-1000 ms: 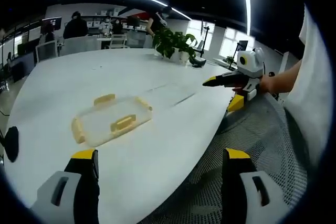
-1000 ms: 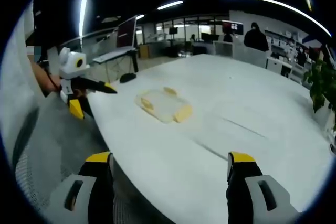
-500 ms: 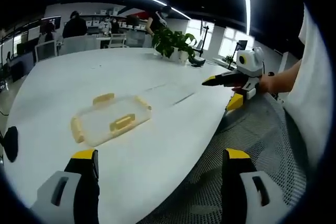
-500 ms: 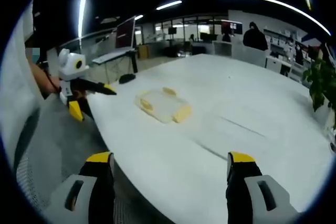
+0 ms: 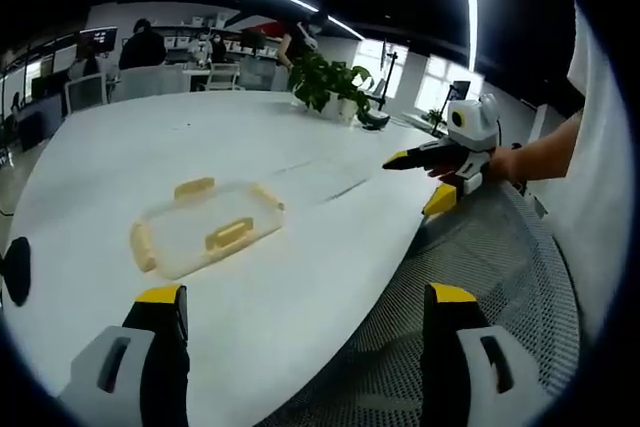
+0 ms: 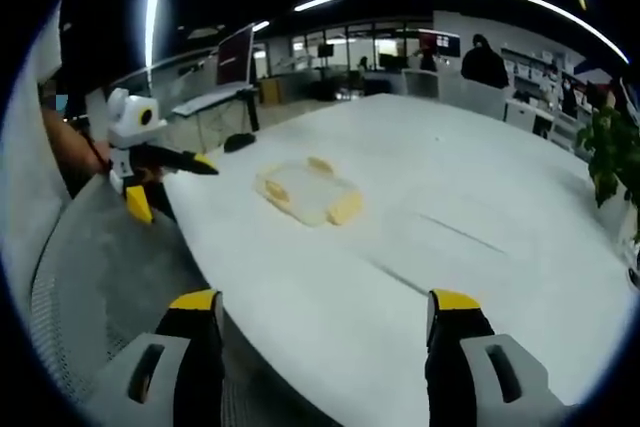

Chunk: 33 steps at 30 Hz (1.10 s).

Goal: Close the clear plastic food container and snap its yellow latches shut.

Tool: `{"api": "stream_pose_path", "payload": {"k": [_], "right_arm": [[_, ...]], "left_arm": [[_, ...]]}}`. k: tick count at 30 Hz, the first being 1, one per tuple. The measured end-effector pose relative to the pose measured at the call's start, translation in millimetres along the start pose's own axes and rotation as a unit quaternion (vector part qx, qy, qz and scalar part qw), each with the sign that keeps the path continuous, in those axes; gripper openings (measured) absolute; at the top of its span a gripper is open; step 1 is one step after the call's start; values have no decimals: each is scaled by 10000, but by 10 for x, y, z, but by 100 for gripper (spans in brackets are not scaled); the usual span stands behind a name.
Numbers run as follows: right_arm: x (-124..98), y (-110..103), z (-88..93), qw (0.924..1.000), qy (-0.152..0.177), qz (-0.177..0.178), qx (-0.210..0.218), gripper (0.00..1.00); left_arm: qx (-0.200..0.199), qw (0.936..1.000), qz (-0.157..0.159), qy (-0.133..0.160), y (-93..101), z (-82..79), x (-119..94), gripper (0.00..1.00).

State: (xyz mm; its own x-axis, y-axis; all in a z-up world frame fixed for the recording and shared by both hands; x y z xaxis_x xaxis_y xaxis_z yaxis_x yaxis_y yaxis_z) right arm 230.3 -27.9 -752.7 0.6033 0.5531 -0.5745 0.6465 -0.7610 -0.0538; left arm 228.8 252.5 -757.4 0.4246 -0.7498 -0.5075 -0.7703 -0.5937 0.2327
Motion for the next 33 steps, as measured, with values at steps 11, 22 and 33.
{"api": "stream_pose_path", "payload": {"k": [11,22,33], "right_arm": [[57,-78,-22,9981,-343,-295,-416,73],[136,-65,-110,9941,-483,-471,-852,68],[254,-26,-236,9879,-503,-750,-1259,68]], "left_arm": [[320,9992,213,-119,-19,-69,-14,94],[509,9977,283,-342,-111,-38,-14,92],[750,9957,117,-524,-278,-80,-9,91]]}}
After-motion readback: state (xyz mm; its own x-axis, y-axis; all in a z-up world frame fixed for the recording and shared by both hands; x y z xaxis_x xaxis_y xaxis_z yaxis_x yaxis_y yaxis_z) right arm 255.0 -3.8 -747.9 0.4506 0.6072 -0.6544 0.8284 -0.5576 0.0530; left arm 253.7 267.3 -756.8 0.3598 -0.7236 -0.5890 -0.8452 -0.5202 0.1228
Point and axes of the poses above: the point that each gripper's makers call its tool centre point, and the gripper's own axes: x roughly forward along the fingers, y roughly to its right, z roughly out of its underside, the point moved 6 cm from there along -x, roughly backward along the fingers, and after that the axes turned 2 degrees about z, right-handed, at the moved point
